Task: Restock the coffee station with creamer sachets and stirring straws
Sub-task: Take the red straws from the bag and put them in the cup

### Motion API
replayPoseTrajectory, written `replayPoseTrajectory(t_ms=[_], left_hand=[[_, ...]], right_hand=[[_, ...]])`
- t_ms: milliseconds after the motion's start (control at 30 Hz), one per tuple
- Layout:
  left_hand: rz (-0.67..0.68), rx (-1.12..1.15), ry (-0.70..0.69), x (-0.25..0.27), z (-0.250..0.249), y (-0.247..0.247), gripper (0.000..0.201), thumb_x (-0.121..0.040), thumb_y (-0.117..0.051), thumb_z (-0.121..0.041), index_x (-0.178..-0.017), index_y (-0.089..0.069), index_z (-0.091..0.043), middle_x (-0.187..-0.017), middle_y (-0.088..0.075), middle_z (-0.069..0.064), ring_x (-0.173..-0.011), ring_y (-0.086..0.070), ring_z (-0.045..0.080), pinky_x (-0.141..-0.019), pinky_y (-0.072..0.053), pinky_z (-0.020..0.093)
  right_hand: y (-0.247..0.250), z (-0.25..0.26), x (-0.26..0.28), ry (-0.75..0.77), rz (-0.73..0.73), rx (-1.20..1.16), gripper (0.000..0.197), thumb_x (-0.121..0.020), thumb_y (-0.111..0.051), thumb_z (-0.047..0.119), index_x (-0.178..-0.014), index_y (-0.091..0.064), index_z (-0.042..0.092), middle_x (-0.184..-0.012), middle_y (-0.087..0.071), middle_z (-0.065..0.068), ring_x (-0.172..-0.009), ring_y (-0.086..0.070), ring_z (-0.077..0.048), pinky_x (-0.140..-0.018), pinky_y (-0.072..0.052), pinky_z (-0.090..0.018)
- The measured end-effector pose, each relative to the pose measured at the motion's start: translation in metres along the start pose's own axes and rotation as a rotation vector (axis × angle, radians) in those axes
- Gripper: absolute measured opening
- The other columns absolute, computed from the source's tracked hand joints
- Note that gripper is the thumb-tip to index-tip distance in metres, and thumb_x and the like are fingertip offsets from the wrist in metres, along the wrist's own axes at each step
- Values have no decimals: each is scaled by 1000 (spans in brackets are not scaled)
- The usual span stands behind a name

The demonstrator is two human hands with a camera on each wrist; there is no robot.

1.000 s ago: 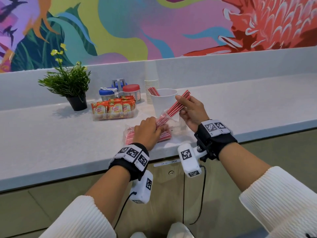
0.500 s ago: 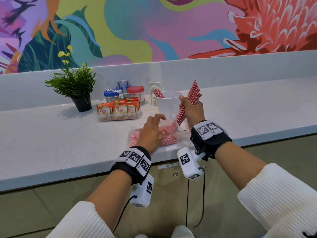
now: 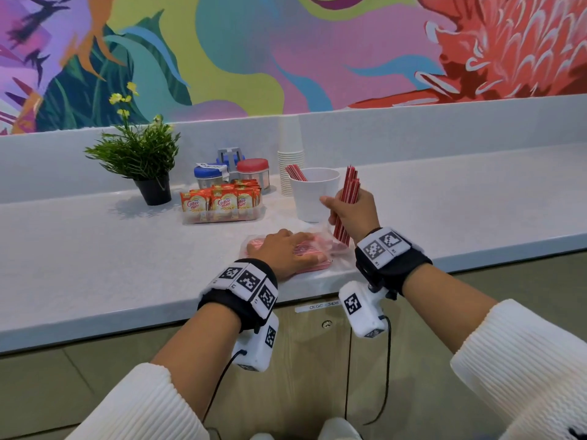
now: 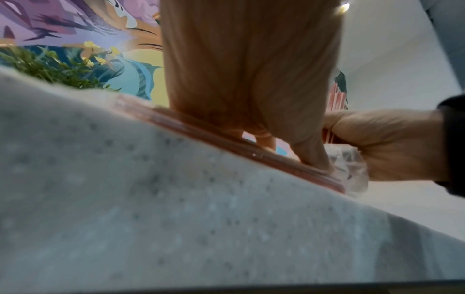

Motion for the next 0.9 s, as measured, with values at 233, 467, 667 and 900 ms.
replayPoseTrajectory(t_ms=[233,467,667,900], left_hand=[[104,-121,29,-1,-16,12,58,-89,-49,-52,-141,-34,-30,-143,-41,10,-130,-41,30,-109,-32,42],[-15,-239,-35,-18,-45,93,41,-96,-47,-31,-135,-47,-17,-141,-48,7,-128,-45,24,-104,-34,31],[-188,-168,-22,-41,-42,144,34,-94,-51,-24,-123,-59,-7,-132,-55,11,-122,-49,28,-98,-38,30],[-318,82,119,-104,0,146,24,-90,-56,-15,-102,-68,1,-107,-69,16,-95,-63,27,-85,-49,30]], right_hand=[[-5,6,-1,-5,14,-51,30,-89,-60,22,-63,-47,16,-53,-46,-3,-41,-44,-11,-50,-43,-24],[-7,62,-38,101,20,-153,31,-90,-58,23,-63,-44,15,-51,-44,-4,-33,-43,-7,-47,-41,-25],[-20,100,-84,149,72,-229,33,-89,-59,19,-59,-48,13,-40,-46,2,-35,-45,-11,-46,-46,-27],[-52,81,-134,170,41,48,41,-87,-57,18,-47,-51,10,-42,-51,-1,-37,-48,-9,-55,-45,-24]])
Point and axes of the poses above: each hand's wrist, its own x-axis away from the middle knuckle, its own y-axis out of the back of the hand, z = x × y, the point moved 3 cm from there along -x, towards the middle knuckle
